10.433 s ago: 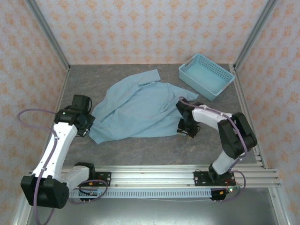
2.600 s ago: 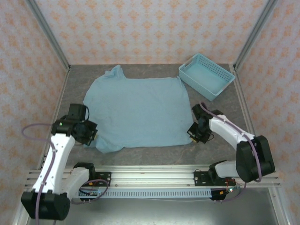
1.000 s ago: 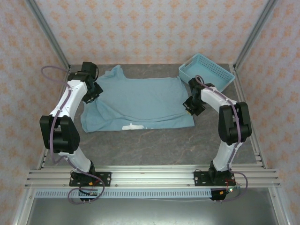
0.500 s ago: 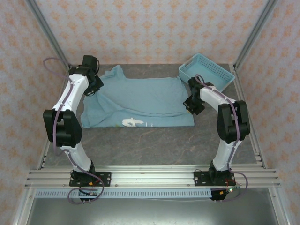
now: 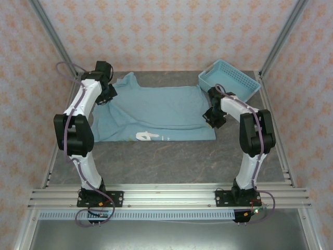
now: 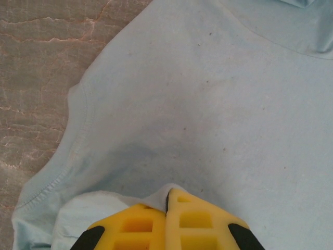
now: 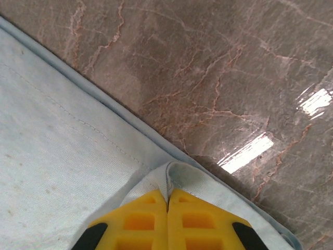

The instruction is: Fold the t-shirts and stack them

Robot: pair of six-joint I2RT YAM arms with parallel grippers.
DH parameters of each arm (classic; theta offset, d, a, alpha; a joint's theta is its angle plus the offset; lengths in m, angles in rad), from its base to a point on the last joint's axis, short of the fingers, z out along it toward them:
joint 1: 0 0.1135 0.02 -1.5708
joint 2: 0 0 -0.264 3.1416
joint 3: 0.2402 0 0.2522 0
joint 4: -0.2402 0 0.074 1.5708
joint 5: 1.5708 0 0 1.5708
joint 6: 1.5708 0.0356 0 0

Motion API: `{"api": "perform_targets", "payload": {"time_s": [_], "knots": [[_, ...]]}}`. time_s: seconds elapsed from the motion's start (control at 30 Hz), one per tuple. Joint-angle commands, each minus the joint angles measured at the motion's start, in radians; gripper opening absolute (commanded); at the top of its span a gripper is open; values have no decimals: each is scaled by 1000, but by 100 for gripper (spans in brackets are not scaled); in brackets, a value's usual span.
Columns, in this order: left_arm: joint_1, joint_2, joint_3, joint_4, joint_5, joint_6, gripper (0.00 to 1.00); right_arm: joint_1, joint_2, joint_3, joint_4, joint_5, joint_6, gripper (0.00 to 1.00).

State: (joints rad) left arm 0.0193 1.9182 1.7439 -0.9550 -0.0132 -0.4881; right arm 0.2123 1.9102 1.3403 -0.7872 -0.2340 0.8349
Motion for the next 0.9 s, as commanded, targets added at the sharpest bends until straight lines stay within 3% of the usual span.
{"api": "perform_targets", "payload": {"time_s": [0.0, 0.27, 0.4, 0.53, 0.67, 0.83, 0.87], "knots": [[-7, 27, 41, -15, -39, 28, 0, -4, 14, 40, -11, 47, 12, 0], [-7, 81, 107, -16, -31, 14, 0, -7, 21, 55, -4, 66, 23, 0], [-7, 120, 144, 8, 8, 9, 0, -6, 6, 71, 0, 56, 11, 25], [-14, 164, 174, 53, 65, 31, 0, -5, -36, 79, -9, 51, -12, 36], [-21, 236, 256, 20, 49, 66, 0, -4, -99, 66, -15, 34, -35, 44], [-21, 207, 288, -48, -118, 104, 49, 18, -201, -8, -1, -12, -88, 49], [-19, 169, 261, -49, -141, 117, 54, 29, -225, -35, 5, -21, -98, 49]]}}
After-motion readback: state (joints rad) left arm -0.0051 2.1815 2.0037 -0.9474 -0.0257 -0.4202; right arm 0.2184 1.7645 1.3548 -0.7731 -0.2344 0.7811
